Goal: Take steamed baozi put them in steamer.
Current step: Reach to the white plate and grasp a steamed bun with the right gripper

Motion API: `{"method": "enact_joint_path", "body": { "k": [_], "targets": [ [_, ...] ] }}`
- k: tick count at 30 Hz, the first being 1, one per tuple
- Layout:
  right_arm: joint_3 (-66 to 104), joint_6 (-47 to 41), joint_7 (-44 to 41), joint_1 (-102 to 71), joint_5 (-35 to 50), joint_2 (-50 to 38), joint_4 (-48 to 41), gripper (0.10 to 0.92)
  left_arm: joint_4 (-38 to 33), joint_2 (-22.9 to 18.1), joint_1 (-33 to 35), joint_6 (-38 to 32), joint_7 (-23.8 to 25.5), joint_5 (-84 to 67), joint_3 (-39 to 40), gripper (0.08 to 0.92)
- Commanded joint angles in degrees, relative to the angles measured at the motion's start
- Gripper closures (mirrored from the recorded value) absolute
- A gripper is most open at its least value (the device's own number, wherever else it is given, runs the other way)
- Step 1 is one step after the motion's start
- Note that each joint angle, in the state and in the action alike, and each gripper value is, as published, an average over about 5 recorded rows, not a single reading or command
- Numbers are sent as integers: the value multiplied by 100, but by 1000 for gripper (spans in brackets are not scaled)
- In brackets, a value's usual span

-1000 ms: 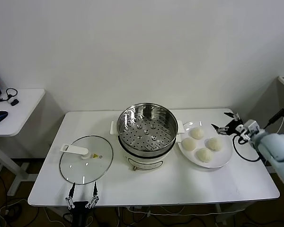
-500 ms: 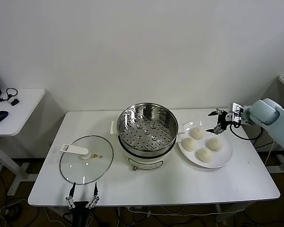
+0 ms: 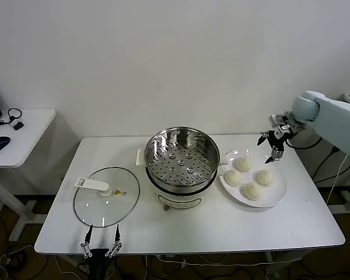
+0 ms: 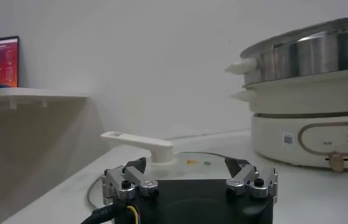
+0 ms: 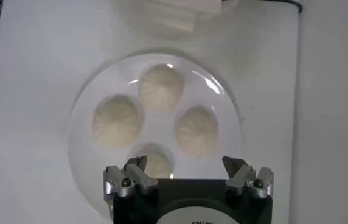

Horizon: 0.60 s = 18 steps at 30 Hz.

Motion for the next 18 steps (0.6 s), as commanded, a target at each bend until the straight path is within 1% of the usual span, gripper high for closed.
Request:
{"method": "enact_joint_path", "body": {
  "k": [1,6,14,18],
  "targets": [
    [-242,323,-381,-130,-106,733,-1114,203,40,42,-10,-13,8,-24,-31,177],
    [453,400,-373,-683,-660,1080,-1678,203,114,63,-52,11,17,-80,-93,177],
    [1623,504,-311,-1319,-1217,1673,-2577,203,183,75,-82,16,30,-67,-131,177],
    [1890,515,-295,-1505,-1334,1792,-2739,203,235,87,-90,5,33,-58,-149,177]
  ]
}}
